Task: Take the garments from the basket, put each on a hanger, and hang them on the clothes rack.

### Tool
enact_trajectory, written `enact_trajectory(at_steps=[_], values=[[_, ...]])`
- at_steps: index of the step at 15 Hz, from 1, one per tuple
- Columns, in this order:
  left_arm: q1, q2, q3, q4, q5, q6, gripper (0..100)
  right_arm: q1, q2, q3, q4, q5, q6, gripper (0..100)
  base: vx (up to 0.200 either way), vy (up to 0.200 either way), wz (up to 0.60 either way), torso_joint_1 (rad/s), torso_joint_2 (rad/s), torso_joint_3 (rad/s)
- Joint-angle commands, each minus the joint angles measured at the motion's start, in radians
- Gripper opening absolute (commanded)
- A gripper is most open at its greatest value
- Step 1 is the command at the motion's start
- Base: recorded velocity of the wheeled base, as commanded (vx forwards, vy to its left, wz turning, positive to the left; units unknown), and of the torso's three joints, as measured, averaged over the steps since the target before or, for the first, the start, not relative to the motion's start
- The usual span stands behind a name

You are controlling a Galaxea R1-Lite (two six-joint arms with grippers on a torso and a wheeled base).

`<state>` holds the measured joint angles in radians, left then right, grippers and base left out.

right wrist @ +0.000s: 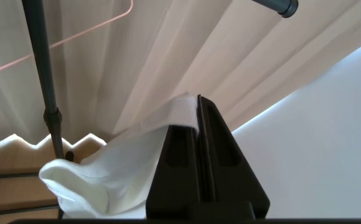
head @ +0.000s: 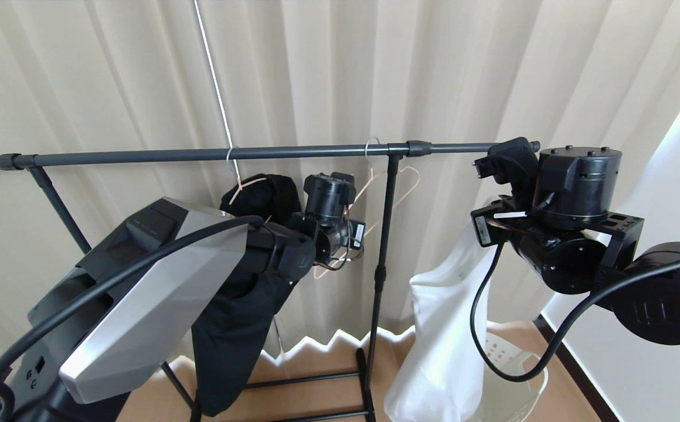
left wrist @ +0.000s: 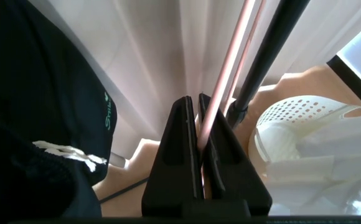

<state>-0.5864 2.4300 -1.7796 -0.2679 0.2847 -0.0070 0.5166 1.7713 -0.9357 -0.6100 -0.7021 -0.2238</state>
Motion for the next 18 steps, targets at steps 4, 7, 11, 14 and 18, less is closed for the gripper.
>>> enact_trajectory(at_steps=[4, 7, 11, 14, 18], values=[[-0.009, -0.057, 0.04, -0.001, 0.001, -0.01, 0, 0.0, -0.001, 0.006, -0.001, 0.0, 0.0, 0, 0.0, 0.0, 0.0, 0.0, 0.0, 0.0], [-0.009, -0.091, 0.081, -0.002, 0.001, -0.008, 0, 0.006, -0.01, 0.014, -0.001, 0.0, 0.0, 0, 0.0, 0.0, 0.0, 0.0, 0.0, 0.0], [-0.007, -0.121, 0.127, -0.053, 0.001, -0.013, 0, 0.006, -0.009, 0.014, -0.001, 0.0, 0.0, 0, 0.0, 0.0, 0.0, 0.0, 0.0, 0.0], [-0.007, -0.121, 0.147, -0.06, 0.001, -0.014, 0, 0.006, -0.006, 0.017, -0.001, 0.0, 0.0, 0, 0.0, 0.0, 0.0, 0.0, 0.0, 0.0], [-0.007, -0.138, 0.192, -0.086, 0.002, -0.013, 0, 0.006, -0.003, 0.017, -0.001, 0.0, 0.0, 0, 0.0, 0.0, 0.0, 0.0, 0.0, 0.0]])
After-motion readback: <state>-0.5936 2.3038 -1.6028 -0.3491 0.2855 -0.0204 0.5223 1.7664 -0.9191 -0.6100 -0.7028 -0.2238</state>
